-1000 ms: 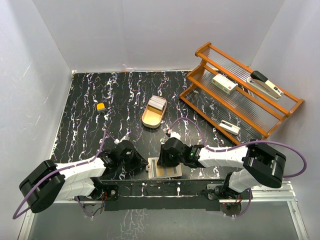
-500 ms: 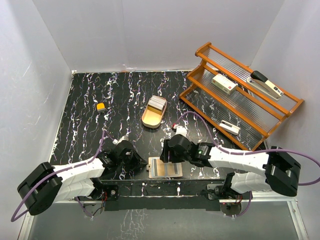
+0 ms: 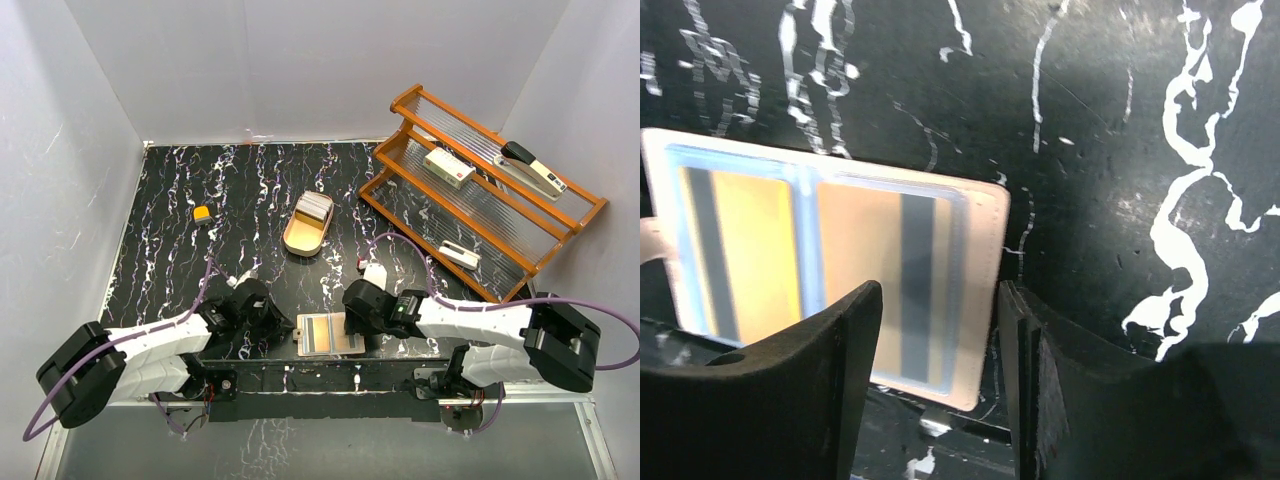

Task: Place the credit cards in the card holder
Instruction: Adjust the card holder at the center of the board.

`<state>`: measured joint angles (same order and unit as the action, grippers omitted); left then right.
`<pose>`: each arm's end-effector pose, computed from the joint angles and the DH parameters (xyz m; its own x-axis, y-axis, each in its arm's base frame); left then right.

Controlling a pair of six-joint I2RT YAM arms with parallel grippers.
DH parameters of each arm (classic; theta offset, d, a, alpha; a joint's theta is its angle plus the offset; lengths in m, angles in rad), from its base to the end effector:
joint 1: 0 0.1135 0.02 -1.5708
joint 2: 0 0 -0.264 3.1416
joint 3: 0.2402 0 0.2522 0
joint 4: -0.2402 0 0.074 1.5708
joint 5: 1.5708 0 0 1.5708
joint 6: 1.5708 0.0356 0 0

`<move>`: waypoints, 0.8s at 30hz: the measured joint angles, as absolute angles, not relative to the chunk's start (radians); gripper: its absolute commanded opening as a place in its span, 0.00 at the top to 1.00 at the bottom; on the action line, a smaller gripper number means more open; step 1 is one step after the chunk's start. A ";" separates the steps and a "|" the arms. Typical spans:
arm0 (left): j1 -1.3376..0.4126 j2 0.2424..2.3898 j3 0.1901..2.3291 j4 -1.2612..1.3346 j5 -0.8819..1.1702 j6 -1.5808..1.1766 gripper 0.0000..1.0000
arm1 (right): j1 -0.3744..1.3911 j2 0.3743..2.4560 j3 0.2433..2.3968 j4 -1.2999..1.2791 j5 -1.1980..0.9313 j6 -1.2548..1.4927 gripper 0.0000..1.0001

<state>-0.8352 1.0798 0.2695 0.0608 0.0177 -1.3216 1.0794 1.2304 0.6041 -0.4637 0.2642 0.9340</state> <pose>0.1257 -0.1399 0.1355 -0.8396 -0.5163 -0.1689 -0.2580 0.6526 -0.7124 0.1099 0.1857 0.1713 -0.8872 -0.0130 -0.4612 -0.1358 0.9627 0.2342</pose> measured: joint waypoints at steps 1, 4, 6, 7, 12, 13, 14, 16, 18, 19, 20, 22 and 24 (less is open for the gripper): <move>-0.835 1.084 0.280 0.046 0.016 -1.312 0.89 | 1.079 1.244 0.596 -0.460 0.264 0.936 0.55; -0.835 1.088 0.328 -0.032 0.008 -1.273 0.69 | 1.079 1.261 0.584 -0.441 0.266 0.941 0.59; -0.835 1.087 0.385 -0.110 -0.004 -1.239 0.60 | 1.079 1.271 0.584 -0.426 0.270 0.941 0.61; -0.835 1.085 0.416 -0.147 -0.012 -1.223 0.55 | 1.079 1.277 0.584 -0.414 0.271 0.941 0.62; -0.835 1.041 0.492 -0.246 -0.008 -1.153 0.47 | 1.078 1.304 0.587 -0.355 0.279 0.941 0.65; -0.835 1.037 0.492 -0.256 0.004 -1.143 0.46 | 1.078 1.309 0.588 -0.345 0.279 0.941 0.65; -0.835 1.040 0.488 -0.263 0.021 -1.137 0.45 | 1.078 1.312 0.588 -0.339 0.280 0.941 0.65; -0.835 1.053 0.472 -0.264 0.057 -1.128 0.43 | 1.078 1.316 0.589 -0.332 0.283 0.941 0.66; -0.837 1.080 0.447 -0.261 0.094 -1.123 0.42 | 1.078 1.316 0.589 -0.331 0.284 0.942 0.66; -0.839 1.097 0.434 -0.257 0.108 -1.124 0.42 | 1.078 1.316 0.589 -0.331 0.285 0.942 0.66; -0.838 1.107 0.431 -0.242 0.136 -1.127 0.42 | 1.078 1.316 0.589 -0.331 0.286 0.942 0.66; -0.844 1.131 0.432 -0.208 0.166 -1.126 0.48 | 1.078 1.317 0.589 -0.331 0.289 0.942 0.67; -0.847 1.160 0.436 -0.181 0.188 -1.125 0.68 | 1.078 1.321 0.589 -0.324 0.291 0.941 0.67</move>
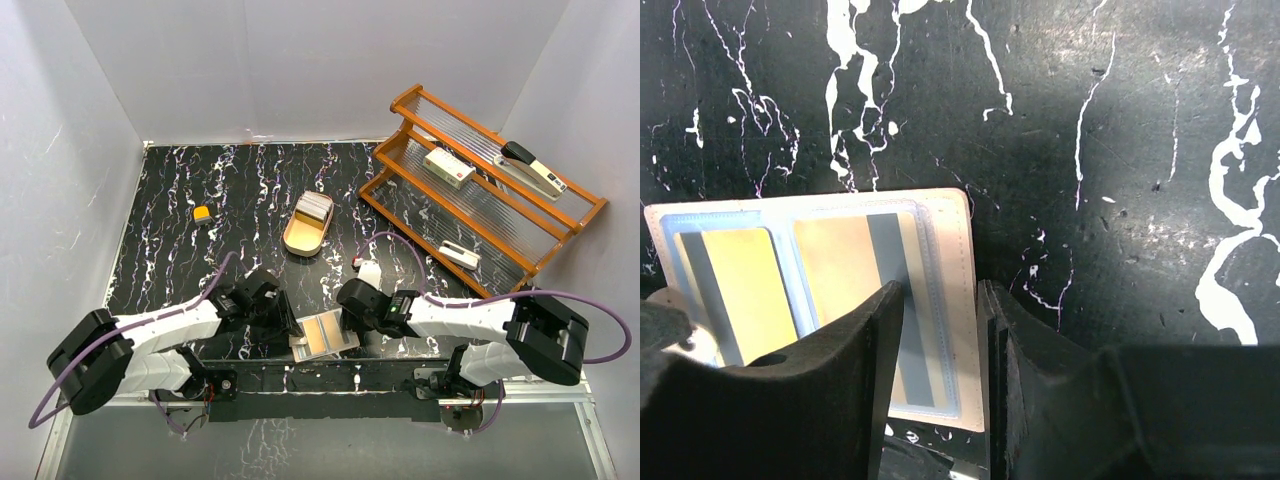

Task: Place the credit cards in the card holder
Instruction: Adjust the card holder at the center of the board.

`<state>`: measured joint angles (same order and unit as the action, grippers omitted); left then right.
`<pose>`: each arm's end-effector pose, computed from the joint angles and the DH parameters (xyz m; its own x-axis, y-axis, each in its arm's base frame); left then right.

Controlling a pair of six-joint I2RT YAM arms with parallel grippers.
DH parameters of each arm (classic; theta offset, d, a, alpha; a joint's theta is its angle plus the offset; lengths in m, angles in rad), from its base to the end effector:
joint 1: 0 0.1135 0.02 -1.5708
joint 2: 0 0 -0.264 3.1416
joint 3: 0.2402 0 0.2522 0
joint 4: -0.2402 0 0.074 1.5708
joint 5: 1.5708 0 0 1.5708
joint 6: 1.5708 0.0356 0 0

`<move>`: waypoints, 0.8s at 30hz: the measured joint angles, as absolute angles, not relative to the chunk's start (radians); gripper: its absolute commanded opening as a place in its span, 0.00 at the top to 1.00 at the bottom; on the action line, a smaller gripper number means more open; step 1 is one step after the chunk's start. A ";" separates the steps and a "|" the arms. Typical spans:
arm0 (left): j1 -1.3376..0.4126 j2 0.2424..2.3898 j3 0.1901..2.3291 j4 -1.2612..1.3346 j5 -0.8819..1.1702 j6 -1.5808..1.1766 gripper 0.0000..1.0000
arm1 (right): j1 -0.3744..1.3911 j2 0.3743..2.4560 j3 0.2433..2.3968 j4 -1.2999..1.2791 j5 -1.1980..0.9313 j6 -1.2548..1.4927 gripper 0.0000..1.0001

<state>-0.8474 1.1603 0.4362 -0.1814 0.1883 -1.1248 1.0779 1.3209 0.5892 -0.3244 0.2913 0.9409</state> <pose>0.1308 -0.1582 0.1525 -0.9579 -0.2541 -0.1334 -0.1192 0.7751 -0.6204 0.1180 0.1980 0.1562 -0.8705 0.0152 -0.4920 -0.1248 0.9600 0.2505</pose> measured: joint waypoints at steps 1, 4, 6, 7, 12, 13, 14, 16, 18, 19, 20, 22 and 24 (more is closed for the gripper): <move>-0.847 1.173 0.439 -0.175 0.196 -1.129 0.79 | 1.078 1.322 0.589 -0.321 0.294 0.941 0.68; -0.849 1.208 0.443 -0.189 0.194 -1.122 0.98 | 1.074 1.325 0.589 -0.318 0.321 0.932 0.69; -0.851 1.214 0.447 -0.200 0.185 -1.120 1.00 | 1.071 1.326 0.589 -0.318 0.332 0.925 0.69; -0.853 1.214 0.451 -0.209 0.178 -1.119 1.00 | 1.071 1.327 0.589 -0.317 0.336 0.923 0.70; -0.859 1.224 0.494 -0.260 0.089 -1.102 1.00 | 1.054 1.340 0.591 -0.292 0.342 0.899 0.71; -0.859 1.232 0.509 -0.270 0.062 -1.095 1.00 | 1.046 1.346 0.593 -0.281 0.342 0.893 0.71; -0.858 1.239 0.519 -0.275 0.044 -1.090 1.00 | 1.036 1.353 0.595 -0.270 0.341 0.886 0.71; -0.854 1.262 0.546 -0.286 0.007 -1.074 1.00 | 1.015 1.367 0.601 -0.249 0.339 0.867 0.71; -0.844 1.289 0.571 -0.292 -0.018 -1.061 1.00 | 0.990 1.383 0.608 -0.224 0.334 0.845 0.71; -0.836 1.304 0.585 -0.294 -0.027 -1.052 1.00 | 0.978 1.390 0.610 -0.213 0.331 0.836 0.71; -0.827 1.317 0.597 -0.293 -0.038 -1.043 1.00 | 0.962 1.398 0.614 -0.202 0.323 0.825 0.71; -0.807 1.337 0.617 -0.294 -0.055 -1.028 0.97 | 0.926 1.414 0.625 -0.186 0.310 0.800 0.70; -0.791 1.349 0.635 -0.299 -0.072 -1.013 0.84 | 0.899 1.429 0.639 -0.182 0.299 0.778 0.66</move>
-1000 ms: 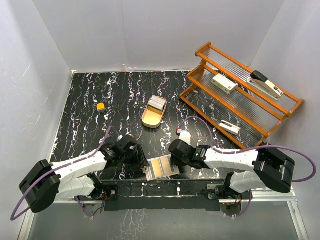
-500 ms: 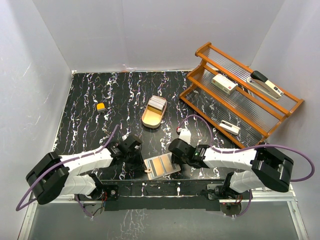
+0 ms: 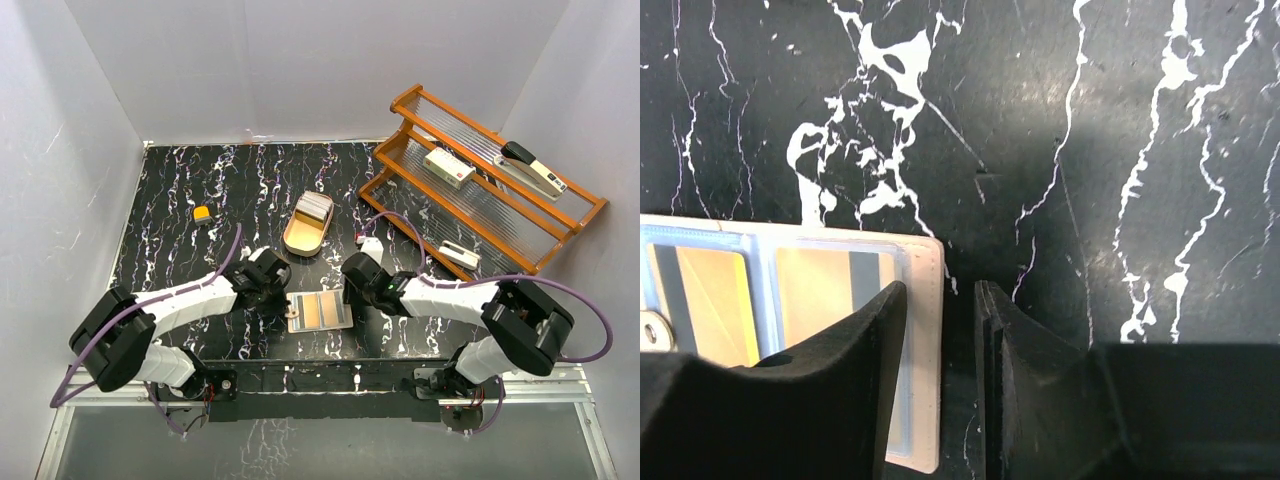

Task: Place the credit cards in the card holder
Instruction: Adjust the card holder at the center of the board, then pick up the credit card from the storage box.

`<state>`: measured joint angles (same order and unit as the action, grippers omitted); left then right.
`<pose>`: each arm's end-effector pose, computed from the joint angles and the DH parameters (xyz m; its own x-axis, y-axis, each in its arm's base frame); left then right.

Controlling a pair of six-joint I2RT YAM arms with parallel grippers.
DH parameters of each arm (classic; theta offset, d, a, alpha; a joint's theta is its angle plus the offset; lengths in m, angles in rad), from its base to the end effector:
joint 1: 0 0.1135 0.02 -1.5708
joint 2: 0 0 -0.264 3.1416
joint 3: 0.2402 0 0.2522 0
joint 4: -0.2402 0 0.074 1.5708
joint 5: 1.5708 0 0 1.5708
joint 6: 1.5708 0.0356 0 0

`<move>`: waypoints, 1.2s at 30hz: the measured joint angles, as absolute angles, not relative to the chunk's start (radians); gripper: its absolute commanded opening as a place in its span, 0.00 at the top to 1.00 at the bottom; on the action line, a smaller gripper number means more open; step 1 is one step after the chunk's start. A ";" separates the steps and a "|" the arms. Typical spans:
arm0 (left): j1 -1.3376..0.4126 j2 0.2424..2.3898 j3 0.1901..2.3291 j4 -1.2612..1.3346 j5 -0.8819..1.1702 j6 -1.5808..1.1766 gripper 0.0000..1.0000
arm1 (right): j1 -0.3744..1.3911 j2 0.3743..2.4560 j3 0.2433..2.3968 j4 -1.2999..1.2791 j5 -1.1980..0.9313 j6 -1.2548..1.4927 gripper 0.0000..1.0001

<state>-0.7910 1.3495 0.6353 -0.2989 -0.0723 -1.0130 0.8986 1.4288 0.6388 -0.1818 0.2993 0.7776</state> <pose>0.1737 -0.1720 0.1630 -0.8947 -0.2987 -0.3321 -0.1450 0.8975 -0.4166 0.1692 0.1958 0.1539 -0.8184 0.0482 -0.5726 -0.0982 0.9701 0.2220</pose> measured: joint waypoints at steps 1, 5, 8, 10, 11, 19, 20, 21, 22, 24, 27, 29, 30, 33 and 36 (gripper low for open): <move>-0.785 1.351 0.643 -0.303 -0.080 -1.007 0.77 | 0.889 1.432 0.644 -0.182 0.295 0.768 0.64; -0.772 1.340 0.678 -0.338 -0.120 -0.987 0.51 | 0.870 1.434 0.676 -0.208 0.280 0.725 0.56; -0.769 1.301 0.710 -0.370 -0.154 -0.980 0.43 | 0.855 1.433 0.733 -0.243 0.271 0.668 0.51; -0.768 1.254 0.725 -0.384 -0.177 -0.975 0.38 | 0.840 1.433 0.777 -0.257 0.266 0.617 0.49; -0.768 1.225 0.729 -0.390 -0.187 -0.971 0.36 | 0.829 1.433 0.812 -0.269 0.264 0.579 0.49; -0.768 0.975 0.759 -0.464 -0.254 -0.894 0.01 | 0.781 1.536 1.111 -0.268 0.272 0.328 0.46; -0.768 0.957 0.765 -0.476 -0.258 -0.886 0.01 | 0.776 1.561 1.148 -0.262 0.273 0.297 0.46; -0.768 0.934 0.773 -0.489 -0.263 -0.872 0.01 | 0.774 1.582 1.175 -0.256 0.274 0.274 0.46; -0.768 0.911 0.778 -0.501 -0.268 -0.858 0.01 | 0.772 1.608 1.208 -0.256 0.275 0.244 0.46; -0.768 0.864 0.780 -0.520 -0.271 -0.828 0.01 | 0.770 1.665 1.267 -0.250 0.276 0.183 0.45; -0.768 0.802 0.780 -0.549 -0.270 -0.778 0.01 | 0.768 1.741 1.324 -0.250 0.278 0.104 0.44; -0.768 0.756 0.780 -0.561 -0.269 -0.738 0.01 | 0.768 1.789 1.348 -0.250 0.275 0.050 0.42; -0.768 0.738 0.780 -0.564 -0.268 -0.722 0.01 | 0.768 1.811 1.358 -0.251 0.273 0.024 0.42; -0.768 0.672 0.771 -0.563 -0.268 -0.671 0.01 | 0.767 1.887 1.411 -0.262 0.275 -0.048 0.40; -0.768 0.621 0.760 -0.559 -0.267 -0.643 0.01 | 0.767 1.960 1.477 -0.266 0.284 -0.104 0.40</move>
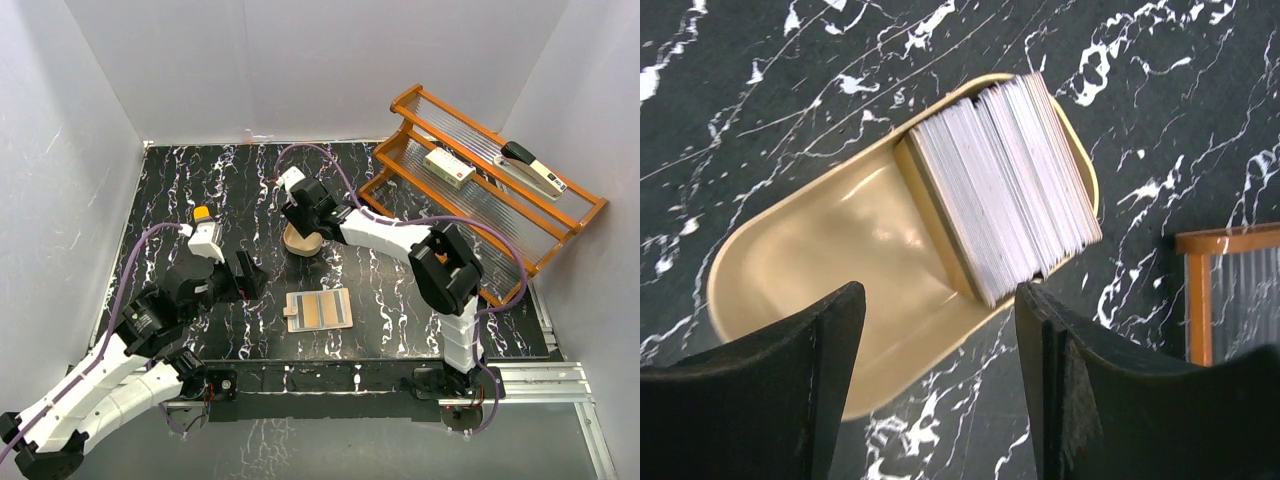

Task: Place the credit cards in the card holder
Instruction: Pick up the credit card from the storage box.

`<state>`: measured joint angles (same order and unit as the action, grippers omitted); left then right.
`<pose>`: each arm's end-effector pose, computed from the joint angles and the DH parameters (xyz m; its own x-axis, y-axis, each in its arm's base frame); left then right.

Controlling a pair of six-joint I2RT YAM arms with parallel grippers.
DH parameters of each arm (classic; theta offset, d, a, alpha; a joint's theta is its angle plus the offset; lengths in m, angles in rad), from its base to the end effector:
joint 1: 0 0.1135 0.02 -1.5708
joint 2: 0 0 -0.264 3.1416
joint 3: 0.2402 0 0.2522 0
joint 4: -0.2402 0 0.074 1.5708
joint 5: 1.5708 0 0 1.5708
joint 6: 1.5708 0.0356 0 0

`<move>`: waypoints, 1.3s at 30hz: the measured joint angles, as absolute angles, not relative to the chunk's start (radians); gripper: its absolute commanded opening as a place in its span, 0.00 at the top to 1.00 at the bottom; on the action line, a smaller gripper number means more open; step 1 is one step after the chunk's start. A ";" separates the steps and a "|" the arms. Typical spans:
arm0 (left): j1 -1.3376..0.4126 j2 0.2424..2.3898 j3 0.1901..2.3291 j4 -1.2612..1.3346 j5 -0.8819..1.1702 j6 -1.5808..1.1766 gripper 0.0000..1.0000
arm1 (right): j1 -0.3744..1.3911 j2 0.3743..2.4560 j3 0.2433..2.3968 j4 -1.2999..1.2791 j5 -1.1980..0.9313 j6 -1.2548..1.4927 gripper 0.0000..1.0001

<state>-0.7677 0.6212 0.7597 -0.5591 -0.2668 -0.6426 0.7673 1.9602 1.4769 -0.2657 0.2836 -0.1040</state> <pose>0.1062 -0.0895 0.3162 -0.5329 -0.2891 -0.7953 0.2216 0.8594 -0.4609 0.3267 0.3012 0.2234 -0.4336 -0.5566 -0.7086 -0.5670 0.7797 -0.2655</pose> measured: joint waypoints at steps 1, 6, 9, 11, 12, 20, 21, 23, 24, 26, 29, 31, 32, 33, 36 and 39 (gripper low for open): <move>-0.767 0.609 0.756 -0.557 -0.268 -0.636 0.01 | 0.767 1.983 1.497 -0.267 0.290 -0.119 0.40; -0.767 0.586 0.754 -0.559 -0.274 -0.624 0.01 | 0.767 2.067 1.568 -0.274 0.355 -0.177 0.40; -0.767 0.571 0.753 -0.559 -0.274 -0.620 0.01 | 0.767 2.088 1.578 -0.274 0.397 -0.205 0.40; -0.767 0.556 0.752 -0.559 -0.274 -0.620 0.01 | 0.767 2.090 1.578 -0.273 0.408 -0.220 0.40; -0.767 0.547 0.752 -0.559 -0.274 -0.620 0.01 | 0.767 2.090 1.578 -0.271 0.414 -0.228 0.40; -0.767 0.503 0.752 -0.569 -0.301 -0.628 0.01 | 0.767 2.122 1.593 -0.265 0.417 -0.254 0.40; -0.767 0.501 0.752 -0.572 -0.305 -0.629 0.01 | 0.767 2.130 1.595 -0.265 0.418 -0.256 0.40; -0.767 0.498 0.752 -0.577 -0.309 -0.631 0.01 | 0.767 2.141 1.596 -0.263 0.426 -0.263 0.41; -0.767 0.496 0.752 -0.579 -0.311 -0.632 0.01 | 0.768 2.141 1.598 -0.262 0.429 -0.263 0.42; -0.767 0.493 0.752 -0.582 -0.317 -0.633 0.01 | 0.767 2.142 1.606 -0.263 0.440 -0.263 0.44; -0.767 0.488 0.752 -0.585 -0.323 -0.633 0.01 | 0.767 2.148 1.622 -0.267 0.462 -0.264 0.49; -0.767 0.486 0.752 -0.585 -0.327 -0.636 0.01 | 0.767 2.149 1.633 -0.268 0.474 -0.265 0.52; -0.767 0.486 0.752 -0.585 -0.327 -0.636 0.01 | 0.767 2.149 1.637 -0.269 0.476 -0.265 0.53; -0.767 0.486 0.752 -0.585 -0.328 -0.637 0.01 | 0.768 2.149 1.641 -0.271 0.477 -0.265 0.54; -0.767 0.486 0.751 -0.585 -0.330 -0.640 0.01 | 0.771 2.149 1.649 -0.274 0.480 -0.268 0.56; -0.767 0.486 0.751 -0.585 -0.331 -0.640 0.01 | 0.772 2.149 1.653 -0.281 0.477 -0.269 0.61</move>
<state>-0.7673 0.4858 0.7513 -0.5854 -0.3309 -0.6399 0.7715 2.1487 1.6531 -0.2810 0.4774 -0.2691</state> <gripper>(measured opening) 0.985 0.434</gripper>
